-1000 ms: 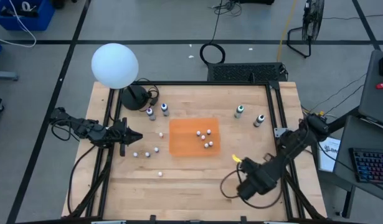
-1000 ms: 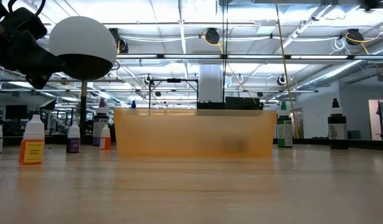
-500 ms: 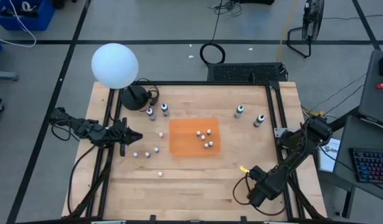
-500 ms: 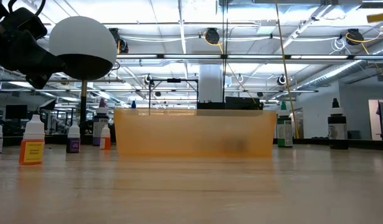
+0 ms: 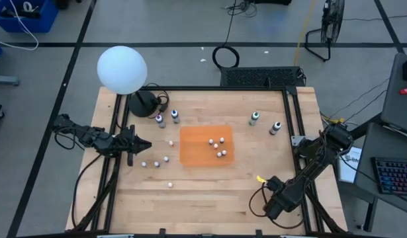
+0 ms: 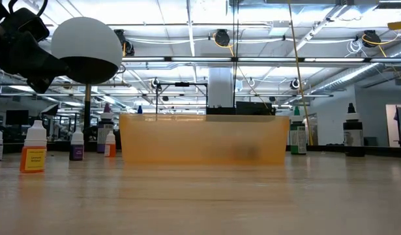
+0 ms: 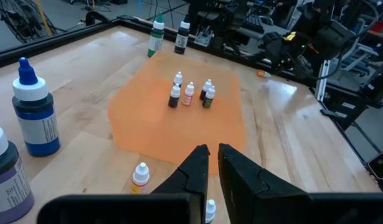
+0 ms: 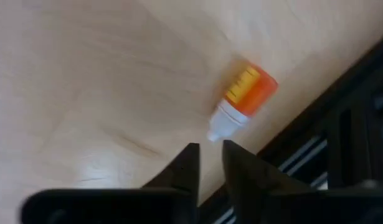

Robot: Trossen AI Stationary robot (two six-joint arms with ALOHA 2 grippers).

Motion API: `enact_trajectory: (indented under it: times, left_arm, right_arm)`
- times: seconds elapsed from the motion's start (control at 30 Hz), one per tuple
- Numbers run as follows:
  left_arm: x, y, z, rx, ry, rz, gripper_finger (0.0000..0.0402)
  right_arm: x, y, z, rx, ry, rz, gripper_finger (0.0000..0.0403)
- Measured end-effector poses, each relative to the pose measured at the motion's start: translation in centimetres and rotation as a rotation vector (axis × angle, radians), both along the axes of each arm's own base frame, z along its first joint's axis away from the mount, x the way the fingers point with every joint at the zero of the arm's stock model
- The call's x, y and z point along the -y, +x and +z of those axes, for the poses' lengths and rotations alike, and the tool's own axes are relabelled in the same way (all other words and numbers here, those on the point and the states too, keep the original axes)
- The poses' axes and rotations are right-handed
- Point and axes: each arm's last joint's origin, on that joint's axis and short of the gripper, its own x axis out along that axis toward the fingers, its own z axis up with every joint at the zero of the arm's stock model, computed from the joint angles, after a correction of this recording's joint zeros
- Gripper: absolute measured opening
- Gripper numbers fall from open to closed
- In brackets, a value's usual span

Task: Pick & Place food coloring
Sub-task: Put the small orange food coloring bottle into the orange bin

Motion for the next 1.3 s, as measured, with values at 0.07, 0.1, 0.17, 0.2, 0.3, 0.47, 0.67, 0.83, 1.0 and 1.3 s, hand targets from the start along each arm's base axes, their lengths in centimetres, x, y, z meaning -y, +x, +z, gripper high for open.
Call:
enact_trajectory:
  times: [0.07, 0.1, 0.17, 0.2, 0.3, 0.47, 0.67, 0.83, 1.0, 1.3]
  left_arm:
    - [0.0, 0.0, 0.0, 0.000, 0.000, 0.000, 0.0042]
    - [0.0, 0.0, 0.0, 0.000, 0.000, 0.000, 0.0042]
    - [0.0, 0.0, 0.0, 0.000, 0.000, 0.000, 0.0042]
    - [0.0, 0.0, 0.0, 0.000, 0.000, 0.000, 0.0042]
    - [0.0, 0.0, 0.0, 0.000, 0.000, 0.000, 0.0042]
    - [0.0, 0.0, 0.0, 0.000, 0.000, 0.000, 0.0042]
    - [0.0, 0.0, 0.0, 0.001, 0.000, 0.000, 0.0042]
    - [0.0, 0.0, 0.0, 0.000, 0.000, 0.000, 0.0042]
    - [0.0, 0.0, 0.0, 0.000, 0.000, 0.000, 0.0042]
    - [0.0, 0.0, 0.0, 0.000, 0.000, 0.000, 0.0042]
  right_arm:
    - [0.0, -0.1, 0.0, -0.006, -0.022, -0.034, 0.0105]
    - [0.1, -0.1, 0.0, -0.005, -0.038, -0.051, 0.0123]
    - [0.1, -0.1, 0.0, 0.010, -0.065, -0.077, 0.0154]
    - [0.1, -0.1, 0.0, 0.011, -0.069, -0.085, 0.0168]
    - [0.2, -0.1, 0.0, 0.031, -0.089, -0.097, 0.0202]
    - [0.7, -0.5, -1.2, 0.028, -0.105, -0.123, 0.0230]
    - [1.7, -1.4, -3.4, 0.037, -0.070, -0.150, 0.0230]
    - [2.0, -1.6, -3.8, 0.028, -0.095, -0.166, 0.0215]
    - [1.9, -1.5, -3.8, 0.044, -0.095, -0.174, 0.0185]
    - [1.9, -1.3, -4.0, 0.106, -0.114, -0.164, 0.0109]
